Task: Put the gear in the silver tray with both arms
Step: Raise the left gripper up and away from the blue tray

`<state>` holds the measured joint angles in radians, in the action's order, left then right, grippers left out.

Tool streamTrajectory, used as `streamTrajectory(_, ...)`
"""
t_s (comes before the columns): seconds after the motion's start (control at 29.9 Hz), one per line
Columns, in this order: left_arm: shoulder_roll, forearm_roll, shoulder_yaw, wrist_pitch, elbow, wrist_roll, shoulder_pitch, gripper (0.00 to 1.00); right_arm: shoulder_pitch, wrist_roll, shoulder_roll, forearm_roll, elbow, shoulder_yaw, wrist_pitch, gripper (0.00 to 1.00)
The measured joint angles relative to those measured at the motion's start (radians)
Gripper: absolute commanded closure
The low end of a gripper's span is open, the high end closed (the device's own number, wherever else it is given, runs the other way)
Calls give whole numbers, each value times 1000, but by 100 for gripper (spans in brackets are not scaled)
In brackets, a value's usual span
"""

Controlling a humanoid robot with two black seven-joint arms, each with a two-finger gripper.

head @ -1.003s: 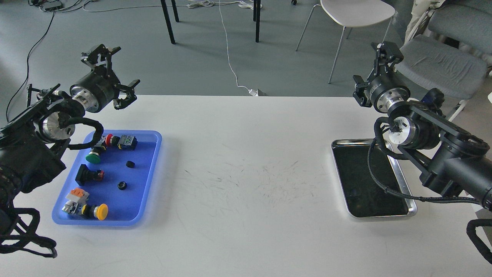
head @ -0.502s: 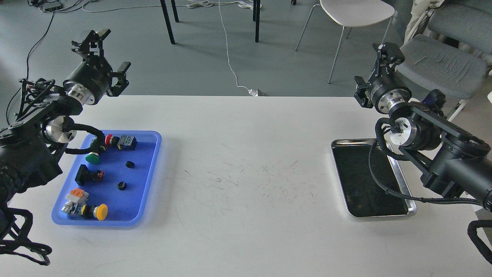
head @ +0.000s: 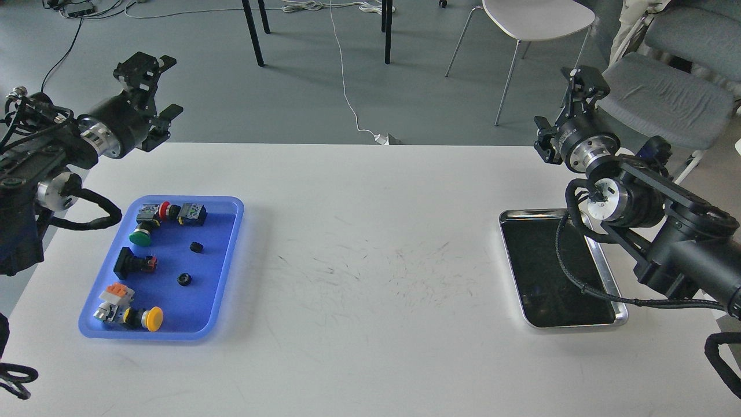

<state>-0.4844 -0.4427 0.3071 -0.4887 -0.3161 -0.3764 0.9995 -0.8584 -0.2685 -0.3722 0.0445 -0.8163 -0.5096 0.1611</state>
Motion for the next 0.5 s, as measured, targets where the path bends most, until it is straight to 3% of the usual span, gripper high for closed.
streamTrajectory(0.2, -59, -56, -7, 0, 25, -16, 96, 1, 4, 0, 1, 0, 0, 0, 0, 1)
streamTrajectory(0.37, -58, -53, -14, 0, 36, -97, 89, 2, 10, 0, 4, 0, 0, -1, 0, 1)
streamTrajectory(0.5, -48, -56, -15, 13, 54, -111, 85, 2, 12, 0, 4, 0, 0, -1, 0, 1)
